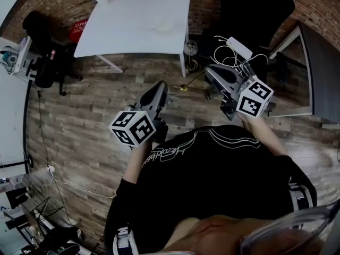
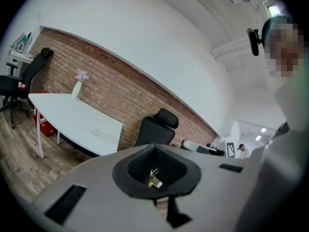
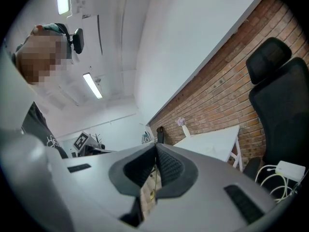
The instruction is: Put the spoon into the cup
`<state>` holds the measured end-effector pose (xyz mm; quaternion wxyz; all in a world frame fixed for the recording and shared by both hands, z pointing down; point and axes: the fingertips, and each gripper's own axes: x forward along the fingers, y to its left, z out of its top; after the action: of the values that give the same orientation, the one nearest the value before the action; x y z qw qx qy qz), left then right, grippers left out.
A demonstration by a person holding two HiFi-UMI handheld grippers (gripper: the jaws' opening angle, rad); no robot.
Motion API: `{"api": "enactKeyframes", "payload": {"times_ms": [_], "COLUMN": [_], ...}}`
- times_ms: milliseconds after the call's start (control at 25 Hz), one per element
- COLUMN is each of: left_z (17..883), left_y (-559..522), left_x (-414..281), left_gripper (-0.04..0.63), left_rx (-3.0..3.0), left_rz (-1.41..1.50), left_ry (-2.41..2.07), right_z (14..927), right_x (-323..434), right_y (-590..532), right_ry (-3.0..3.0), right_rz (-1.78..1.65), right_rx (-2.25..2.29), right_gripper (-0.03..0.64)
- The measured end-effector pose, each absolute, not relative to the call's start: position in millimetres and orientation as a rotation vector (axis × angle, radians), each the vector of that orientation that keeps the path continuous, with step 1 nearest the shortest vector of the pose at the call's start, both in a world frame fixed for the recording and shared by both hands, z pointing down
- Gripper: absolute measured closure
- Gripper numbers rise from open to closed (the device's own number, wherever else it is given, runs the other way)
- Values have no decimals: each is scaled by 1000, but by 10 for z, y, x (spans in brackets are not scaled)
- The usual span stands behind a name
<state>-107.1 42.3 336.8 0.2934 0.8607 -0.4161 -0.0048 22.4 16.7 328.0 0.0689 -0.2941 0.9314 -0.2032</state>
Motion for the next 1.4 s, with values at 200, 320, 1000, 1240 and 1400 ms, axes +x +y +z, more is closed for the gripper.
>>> {"api": "enactKeyframes", "payload": {"times_ms": [200,320,1000,1240,1400], "left_z": [3438,3485,3809,3835,3908], "left_y": [235,168,-1244,-1818,-2133], "left_x": [-1312,-1377,-1411,-1372,-1363], "left_gripper": [591,591,591,591,591], "left_rx": [2279,2268,2201,2193,2183], "left_rz": [-21,-26,49,67,66], "left_ry": [-1115,-1123,-1154,-1157,-1169], "right_z": [3335,3397,3687,3687,3735], "right_x": [-26,-81,-65,-49,-62], "right_y": [-26,-111,-1638,-2238,-2570], "right_ry": [2799,2802,2761,2779,2789], "right_rz": [-623,-637,-703,-694,-690], "right_rx": [-893,-896,-878,-864,-847], "right_gripper": [617,617,617,617,617]}}
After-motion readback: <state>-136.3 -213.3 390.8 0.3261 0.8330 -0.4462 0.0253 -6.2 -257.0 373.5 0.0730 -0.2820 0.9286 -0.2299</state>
